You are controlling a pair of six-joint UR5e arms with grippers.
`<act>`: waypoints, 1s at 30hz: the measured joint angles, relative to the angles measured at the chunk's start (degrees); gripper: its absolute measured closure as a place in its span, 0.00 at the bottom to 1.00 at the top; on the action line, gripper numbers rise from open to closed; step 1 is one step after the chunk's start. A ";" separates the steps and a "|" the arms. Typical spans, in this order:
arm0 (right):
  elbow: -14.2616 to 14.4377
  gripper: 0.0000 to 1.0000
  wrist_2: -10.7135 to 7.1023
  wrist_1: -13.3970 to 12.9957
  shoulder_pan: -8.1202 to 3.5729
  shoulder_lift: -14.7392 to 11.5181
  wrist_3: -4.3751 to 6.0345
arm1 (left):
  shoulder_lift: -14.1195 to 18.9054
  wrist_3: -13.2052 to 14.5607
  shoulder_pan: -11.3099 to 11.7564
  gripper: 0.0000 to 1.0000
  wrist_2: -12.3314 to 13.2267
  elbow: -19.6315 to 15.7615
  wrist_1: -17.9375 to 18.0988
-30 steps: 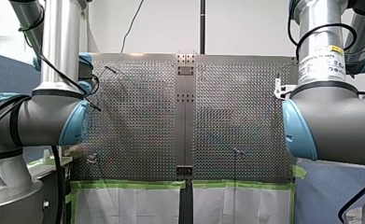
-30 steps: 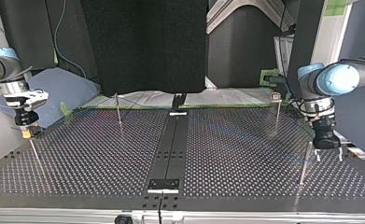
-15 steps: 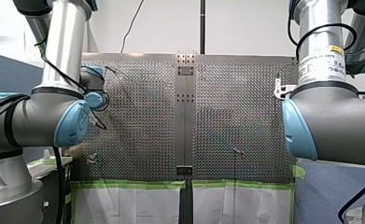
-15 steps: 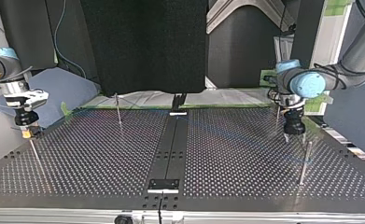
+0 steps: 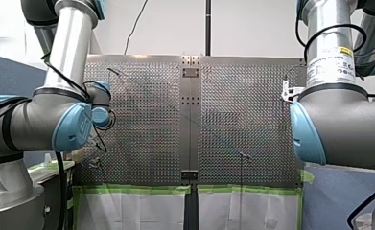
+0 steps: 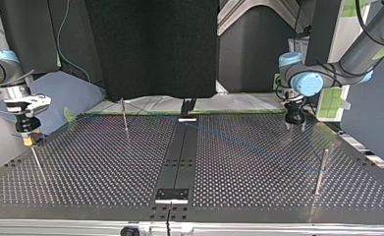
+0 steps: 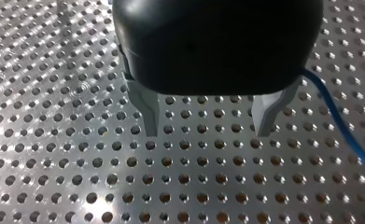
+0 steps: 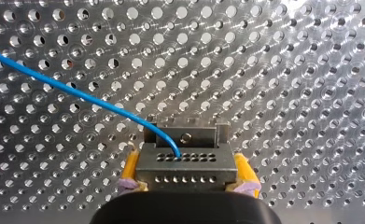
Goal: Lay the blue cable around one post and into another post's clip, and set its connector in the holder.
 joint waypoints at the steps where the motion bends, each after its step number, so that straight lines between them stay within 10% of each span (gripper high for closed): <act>1: -0.01 1.00 0.00 0.00 0.00 0.00 0.00 | -0.03 0.60 0.02 0.00 -0.16 -0.14 0.05; 16: 0.00 1.00 0.00 0.00 0.00 0.00 0.00 | -4.80 7.98 0.47 0.00 0.47 -0.24 1.11; 30: 0.00 1.00 0.00 0.00 0.00 0.00 0.00 | -5.39 8.27 0.64 0.00 -0.05 -0.24 0.50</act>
